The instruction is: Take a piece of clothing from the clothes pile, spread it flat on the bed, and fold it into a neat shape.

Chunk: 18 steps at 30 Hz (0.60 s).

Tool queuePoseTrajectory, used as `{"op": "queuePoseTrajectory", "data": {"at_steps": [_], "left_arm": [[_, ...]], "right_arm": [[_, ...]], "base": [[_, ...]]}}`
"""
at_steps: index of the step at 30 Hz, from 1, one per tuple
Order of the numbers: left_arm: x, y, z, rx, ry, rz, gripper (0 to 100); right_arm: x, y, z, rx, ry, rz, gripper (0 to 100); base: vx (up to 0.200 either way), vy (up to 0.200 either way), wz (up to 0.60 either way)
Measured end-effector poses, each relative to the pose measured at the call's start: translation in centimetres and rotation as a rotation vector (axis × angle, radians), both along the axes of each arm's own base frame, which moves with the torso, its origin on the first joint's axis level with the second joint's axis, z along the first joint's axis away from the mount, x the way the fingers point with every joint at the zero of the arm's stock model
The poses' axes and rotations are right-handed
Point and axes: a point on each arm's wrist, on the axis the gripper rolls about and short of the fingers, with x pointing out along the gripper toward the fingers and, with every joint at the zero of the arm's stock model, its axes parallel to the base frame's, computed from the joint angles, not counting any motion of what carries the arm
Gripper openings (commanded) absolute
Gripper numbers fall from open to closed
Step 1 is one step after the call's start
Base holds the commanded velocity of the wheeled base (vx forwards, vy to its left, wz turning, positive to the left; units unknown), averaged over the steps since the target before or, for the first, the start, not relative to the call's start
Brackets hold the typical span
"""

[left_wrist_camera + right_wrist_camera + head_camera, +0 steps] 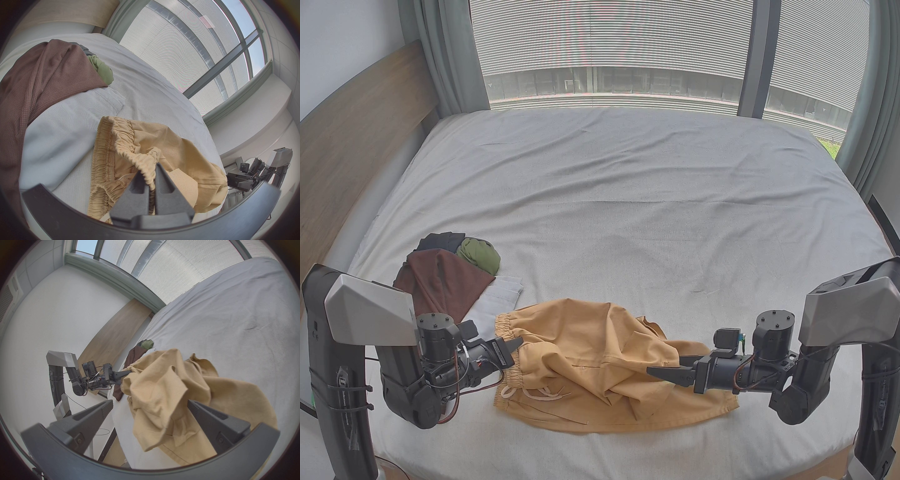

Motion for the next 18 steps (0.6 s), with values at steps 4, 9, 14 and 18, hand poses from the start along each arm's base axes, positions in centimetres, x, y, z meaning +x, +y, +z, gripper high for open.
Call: {"op": "queuePoseTrajectory", "data": {"at_steps": [4,9,14,18], "left_arm": [[0.0,0.0,0.0,0.0,-0.001,0.0,0],[0.0,0.0,0.0,0.0,-0.001,0.0,0],[0.0,0.0,0.0,0.0,-0.001,0.0,0],[0.0,0.0,0.0,0.0,-0.001,0.0,0]], "right_arm": [[-0.3,0.9,0.3,0.004,-0.01,0.029,100],[-0.2,1.9,0.4,0.014,-0.031,0.053,100],[0.1,2.5,0.1,0.017,-0.037,0.065,100],[0.0,3.0,-0.1,0.017,-0.034,0.081,100]], "base": [[0.0,0.0,0.0],[0.0,0.0,0.0],[0.0,0.0,0.0],[0.0,0.0,0.0]]}}
